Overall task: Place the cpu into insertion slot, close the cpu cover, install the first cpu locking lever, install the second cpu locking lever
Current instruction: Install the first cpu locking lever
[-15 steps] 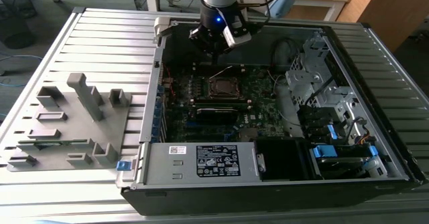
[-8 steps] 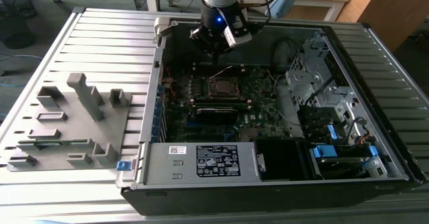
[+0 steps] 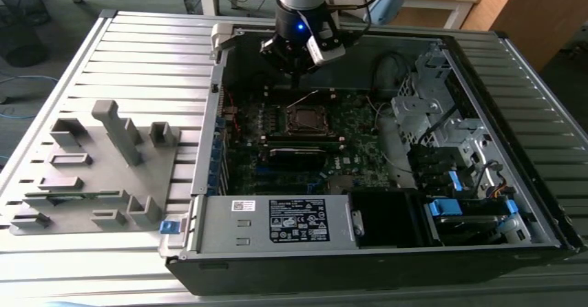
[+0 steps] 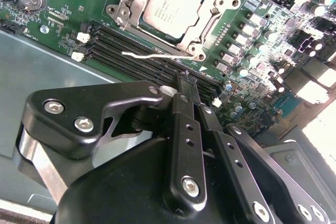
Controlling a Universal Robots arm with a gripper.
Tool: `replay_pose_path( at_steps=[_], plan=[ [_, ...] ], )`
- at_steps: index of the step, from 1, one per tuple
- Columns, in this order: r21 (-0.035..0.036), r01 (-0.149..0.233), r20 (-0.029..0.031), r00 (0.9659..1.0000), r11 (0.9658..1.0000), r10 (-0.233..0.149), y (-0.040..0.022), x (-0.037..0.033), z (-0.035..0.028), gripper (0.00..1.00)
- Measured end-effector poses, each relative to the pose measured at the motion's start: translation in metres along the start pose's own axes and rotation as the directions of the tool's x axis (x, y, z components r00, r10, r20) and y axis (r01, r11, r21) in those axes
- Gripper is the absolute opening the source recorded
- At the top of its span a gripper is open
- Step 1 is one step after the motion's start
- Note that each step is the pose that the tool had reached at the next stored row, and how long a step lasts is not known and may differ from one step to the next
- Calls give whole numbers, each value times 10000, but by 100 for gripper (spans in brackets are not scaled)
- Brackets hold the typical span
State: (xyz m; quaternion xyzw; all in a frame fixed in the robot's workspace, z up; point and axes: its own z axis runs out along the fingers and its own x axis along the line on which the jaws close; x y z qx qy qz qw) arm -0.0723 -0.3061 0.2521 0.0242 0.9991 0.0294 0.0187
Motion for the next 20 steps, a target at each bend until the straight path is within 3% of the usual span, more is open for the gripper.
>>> replay_pose_path(
  at_steps=[4, 6, 10, 13, 14, 20],
  plan=[
    [-2, 0, 0, 10000, 10000, 0, 0, 0, 1, 10],
    [-60, -1, -1, 10000, 10000, 1, 0, -1, 1, 10],
    [-345, -13, -17, 10000, 9994, 13, -2, 0, 0, 10],
    [-617, -24, -30, 10000, 9981, 22, -6, 0, 0, 10],
    [-675, -27, -33, 10000, 9977, 25, -7, 0, 0, 10],
    [-711, -28, -36, 10000, 9975, 26, -20, -1, -1, 10]
  ],
)
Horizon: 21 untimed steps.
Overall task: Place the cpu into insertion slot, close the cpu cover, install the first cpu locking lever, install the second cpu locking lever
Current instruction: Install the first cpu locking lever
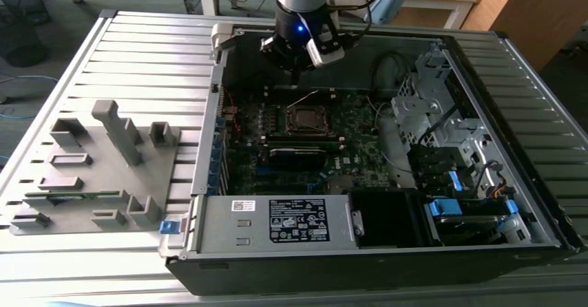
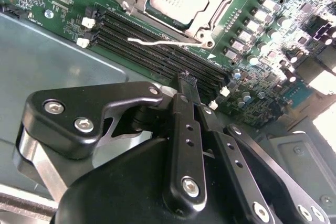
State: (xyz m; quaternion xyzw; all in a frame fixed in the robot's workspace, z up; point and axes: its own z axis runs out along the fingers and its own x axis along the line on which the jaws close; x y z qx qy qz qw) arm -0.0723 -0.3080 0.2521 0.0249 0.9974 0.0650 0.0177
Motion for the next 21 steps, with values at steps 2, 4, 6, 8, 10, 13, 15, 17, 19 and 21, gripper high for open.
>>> replay_pose_path(
  at_steps=[2, 4, 6, 8, 10, 13, 15, 17, 19, 21],
  plan=[
    [0, 0, 1, 10000, 10000, 0, -15, -1, -2, 10],
    [0, 0, 1, 10000, 10000, 0, -35, -2, -4, 10],
    [1, -1, 0, 10000, 10000, 1, -58, -3, -7, 10],
    [0, 0, 1, 10000, 10000, 0, -83, -4, -10, 10],
    [-4, 0, 1, 10000, 10000, 0, -106, -6, -13, 10],
    [-174, -7, -9, 10000, 9998, 6, -136, -7, -14, 10],
    [-182, -8, -7, 10000, 9998, 8, -138, -7, -14, 10],
    [-183, -8, -8, 10000, 9998, 8, -139, -7, -14, 10],
    [-182, -7, -8, 10000, 9998, 7, -140, -7, -14, 10],
    [-185, -7, -7, 10000, 9998, 7, -141, -7, -10, 10]
  ],
)
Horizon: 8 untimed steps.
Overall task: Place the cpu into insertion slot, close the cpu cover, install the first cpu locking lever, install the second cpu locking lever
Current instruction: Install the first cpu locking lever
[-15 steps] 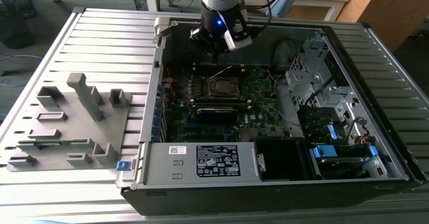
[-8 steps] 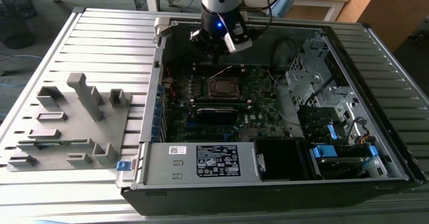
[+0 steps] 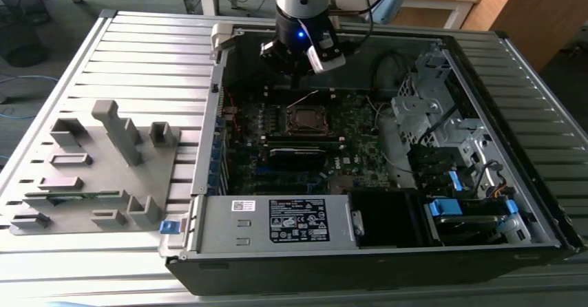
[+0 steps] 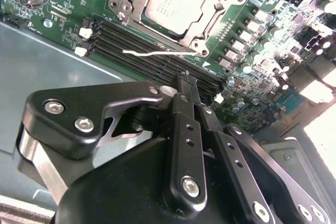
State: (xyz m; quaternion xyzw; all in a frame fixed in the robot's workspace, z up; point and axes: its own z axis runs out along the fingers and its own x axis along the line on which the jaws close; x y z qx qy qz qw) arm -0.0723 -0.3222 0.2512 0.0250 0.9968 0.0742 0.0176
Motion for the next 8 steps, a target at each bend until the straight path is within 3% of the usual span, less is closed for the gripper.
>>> replay_pose_path(
  at_steps=[8],
  plan=[
    [2, 0, -1, 10000, 10000, 0, -7, 1, 51, 10]
  ],
)
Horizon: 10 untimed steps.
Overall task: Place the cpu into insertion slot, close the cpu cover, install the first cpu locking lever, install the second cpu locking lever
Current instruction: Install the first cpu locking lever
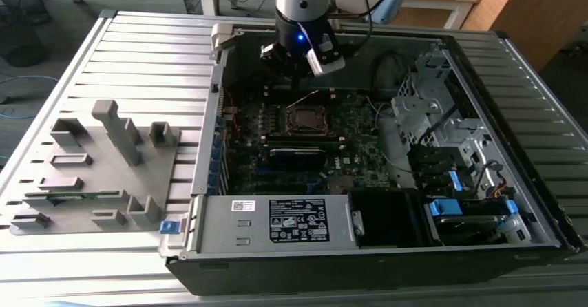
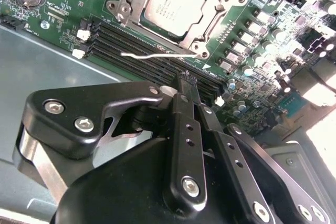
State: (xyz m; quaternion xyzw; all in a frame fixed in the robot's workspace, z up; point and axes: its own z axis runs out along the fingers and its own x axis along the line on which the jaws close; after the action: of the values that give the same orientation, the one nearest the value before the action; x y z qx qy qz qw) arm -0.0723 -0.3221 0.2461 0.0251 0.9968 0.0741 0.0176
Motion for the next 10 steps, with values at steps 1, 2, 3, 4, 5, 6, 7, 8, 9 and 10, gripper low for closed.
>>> replay_pose_path(
  at_steps=[1, 2, 3, 4, 5, 6, 7, 8, 9, 10],
  plan=[
    [0, 0, 0, 10000, 10000, 0, -1, 0, 4, 10],
    [1, 0, -1, 10000, 10000, 0, -1, 0, 8, 10],
    [1, 0, -1, 10000, 10000, 0, -2, 0, 12, 10],
    [0, 0, 0, 10000, 10000, 0, -3, 1, 16, 10],
    [2, 0, -1, 10000, 10000, 0, -3, 1, 19, 10],
    [4, 0, -2, 10000, 10000, 0, -3, 1, 18, 10],
    [4, 0, -3, 10000, 10000, 0, -3, 1, 19, 10],
    [1, 0, -1, 10000, 10000, 0, -8, 2, 51, 10],
    [1, 0, -1, 10000, 10000, 0, -12, 3, 82, 10],
    [1, 0, -1, 10000, 10000, 0, -12, 3, 82, 10]
  ],
)
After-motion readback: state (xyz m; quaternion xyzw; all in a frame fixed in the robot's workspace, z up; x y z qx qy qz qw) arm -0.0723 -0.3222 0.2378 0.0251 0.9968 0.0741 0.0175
